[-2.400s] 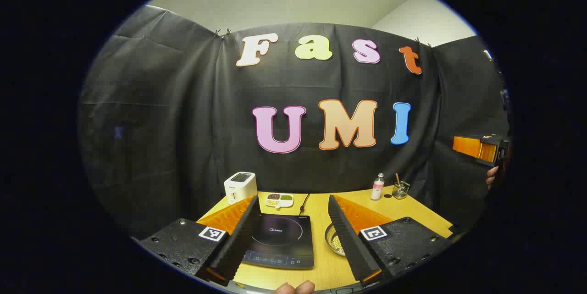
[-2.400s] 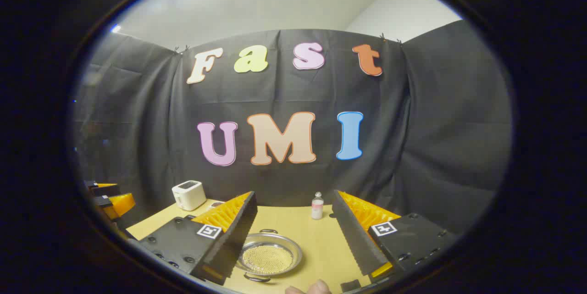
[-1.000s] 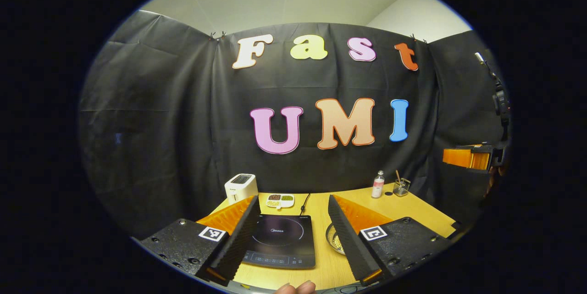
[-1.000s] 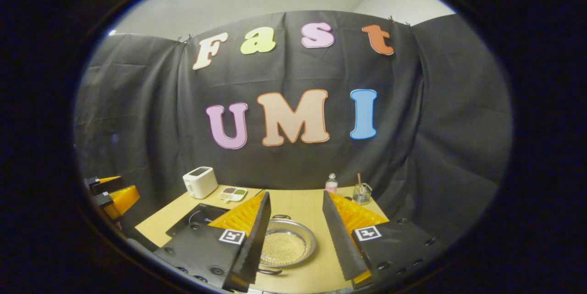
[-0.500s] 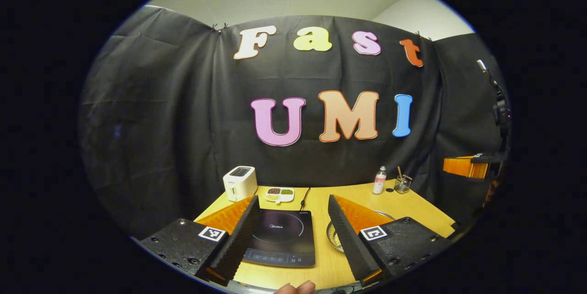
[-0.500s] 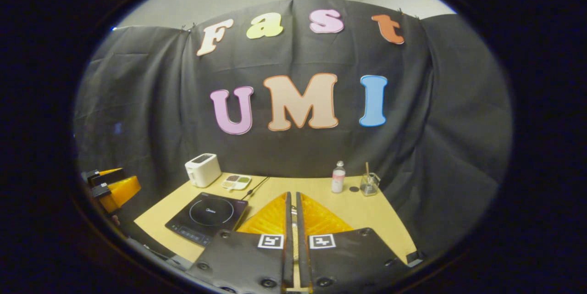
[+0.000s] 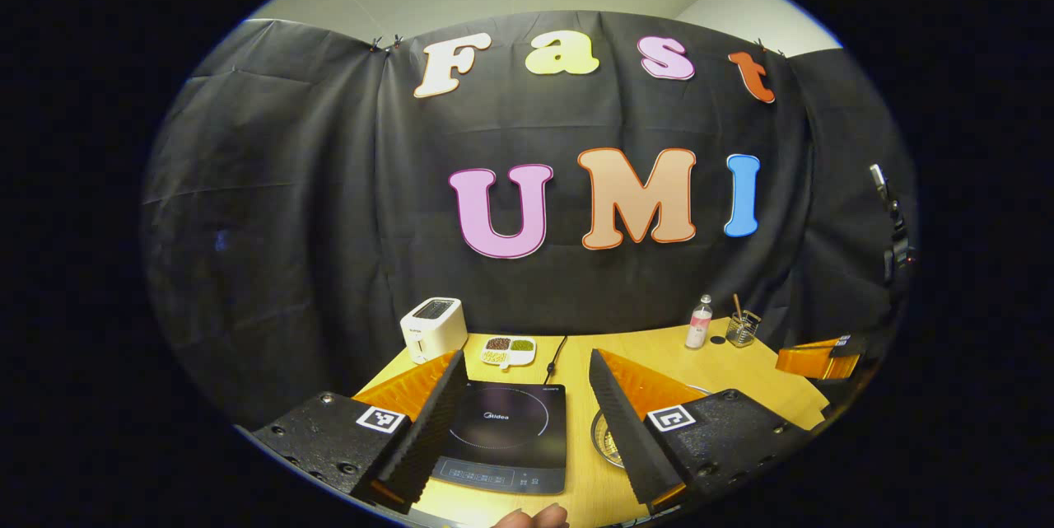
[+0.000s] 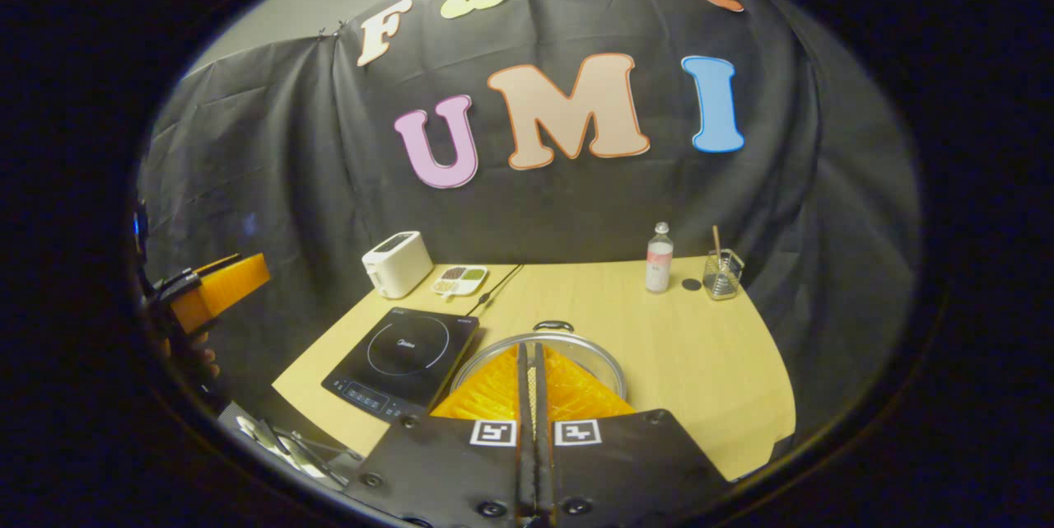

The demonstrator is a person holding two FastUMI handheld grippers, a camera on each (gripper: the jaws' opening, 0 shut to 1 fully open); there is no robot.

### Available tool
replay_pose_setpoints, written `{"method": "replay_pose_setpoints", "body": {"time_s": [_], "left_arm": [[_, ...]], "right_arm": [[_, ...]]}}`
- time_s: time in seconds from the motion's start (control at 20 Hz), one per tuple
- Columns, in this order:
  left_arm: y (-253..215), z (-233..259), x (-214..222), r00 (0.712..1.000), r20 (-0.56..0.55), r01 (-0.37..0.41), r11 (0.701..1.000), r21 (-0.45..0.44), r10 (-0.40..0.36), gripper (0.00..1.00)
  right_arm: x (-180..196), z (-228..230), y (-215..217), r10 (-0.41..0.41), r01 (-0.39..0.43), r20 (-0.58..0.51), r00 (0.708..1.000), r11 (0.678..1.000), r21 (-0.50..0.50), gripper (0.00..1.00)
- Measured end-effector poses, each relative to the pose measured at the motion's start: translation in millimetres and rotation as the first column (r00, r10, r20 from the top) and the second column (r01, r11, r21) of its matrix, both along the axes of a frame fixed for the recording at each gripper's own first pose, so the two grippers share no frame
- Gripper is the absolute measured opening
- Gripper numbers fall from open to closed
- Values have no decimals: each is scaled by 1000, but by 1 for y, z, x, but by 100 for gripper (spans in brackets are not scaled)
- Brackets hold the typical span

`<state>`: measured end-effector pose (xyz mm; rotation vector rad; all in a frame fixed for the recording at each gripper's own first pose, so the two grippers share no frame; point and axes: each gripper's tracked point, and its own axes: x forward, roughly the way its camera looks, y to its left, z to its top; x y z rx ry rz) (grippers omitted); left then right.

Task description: First push the handle of the pot to place it horizontally, then grasp the pot with both hands and set it on the induction cooktop.

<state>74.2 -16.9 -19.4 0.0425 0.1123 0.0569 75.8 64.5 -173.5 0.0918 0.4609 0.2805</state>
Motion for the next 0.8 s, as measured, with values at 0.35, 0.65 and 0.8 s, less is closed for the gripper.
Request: {"method": "replay_pose_setpoints", "body": {"time_s": [0.35, 0.65, 0.8], "left_arm": [[1, -26, 37, 997, -49, 52, 998, -21, -53, 92], [16, -54, 89, 976, -83, 199, 979, -40, -202, 92], [22, -80, 107, 959, -126, 244, 966, -87, -254, 92]], "right_arm": [[0, -72, 21, 5, 6, -207, 978, 999, 51, 0], [-8, -130, 44, -110, 123, -374, 921, 992, 11, 0], [-20, -156, 53, -143, 141, -441, 886, 989, -37, 3]]}}
